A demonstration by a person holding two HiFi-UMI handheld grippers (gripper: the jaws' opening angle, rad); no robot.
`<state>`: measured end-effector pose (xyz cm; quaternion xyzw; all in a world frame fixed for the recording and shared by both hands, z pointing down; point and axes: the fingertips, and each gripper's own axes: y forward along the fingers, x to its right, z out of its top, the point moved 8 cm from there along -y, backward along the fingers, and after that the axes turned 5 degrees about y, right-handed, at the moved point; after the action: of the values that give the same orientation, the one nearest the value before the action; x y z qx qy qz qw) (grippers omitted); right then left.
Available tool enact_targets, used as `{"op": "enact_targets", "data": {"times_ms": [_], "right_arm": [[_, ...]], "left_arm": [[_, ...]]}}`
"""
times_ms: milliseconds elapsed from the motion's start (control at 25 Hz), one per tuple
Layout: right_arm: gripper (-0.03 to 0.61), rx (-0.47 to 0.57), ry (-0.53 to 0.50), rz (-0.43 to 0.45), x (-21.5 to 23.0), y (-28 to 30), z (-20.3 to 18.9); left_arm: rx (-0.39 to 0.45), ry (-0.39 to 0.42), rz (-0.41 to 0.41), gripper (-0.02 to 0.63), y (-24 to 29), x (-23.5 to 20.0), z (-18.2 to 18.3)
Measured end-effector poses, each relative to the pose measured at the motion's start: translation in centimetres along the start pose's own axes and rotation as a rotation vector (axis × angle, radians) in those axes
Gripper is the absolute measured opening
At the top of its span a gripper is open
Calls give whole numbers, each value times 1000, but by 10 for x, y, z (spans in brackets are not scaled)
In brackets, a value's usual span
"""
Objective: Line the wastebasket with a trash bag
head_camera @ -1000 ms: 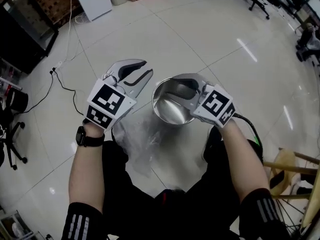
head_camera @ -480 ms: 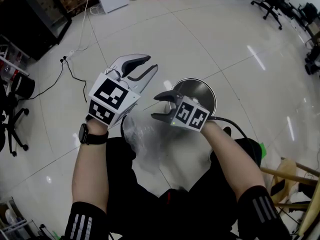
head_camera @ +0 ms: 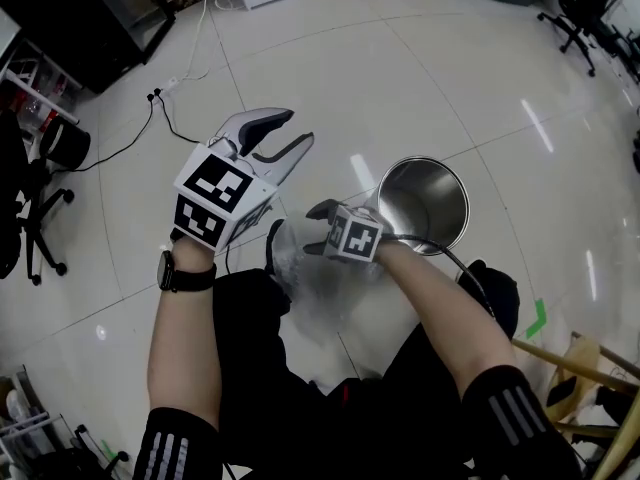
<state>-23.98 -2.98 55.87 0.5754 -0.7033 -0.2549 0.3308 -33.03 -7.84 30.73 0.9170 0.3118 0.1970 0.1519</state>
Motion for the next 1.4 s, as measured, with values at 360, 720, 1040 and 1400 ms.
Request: {"op": "enact_targets", "data": {"times_ms": [360, 720, 1040, 1400], "right_arm": [[289, -176, 0, 66, -7, 66, -40], [8, -102, 10, 9, -9, 47, -24], [8, 118, 49, -108, 0, -36, 14], [8, 340, 153, -363, 34, -163, 21]], "left_arm": [[-23, 10, 9, 155, -9, -7, -13], [10, 27, 5, 155, -10, -8, -2], [36, 47, 7, 155, 0, 1, 14], [43, 63, 18, 155, 13, 8, 26]]}}
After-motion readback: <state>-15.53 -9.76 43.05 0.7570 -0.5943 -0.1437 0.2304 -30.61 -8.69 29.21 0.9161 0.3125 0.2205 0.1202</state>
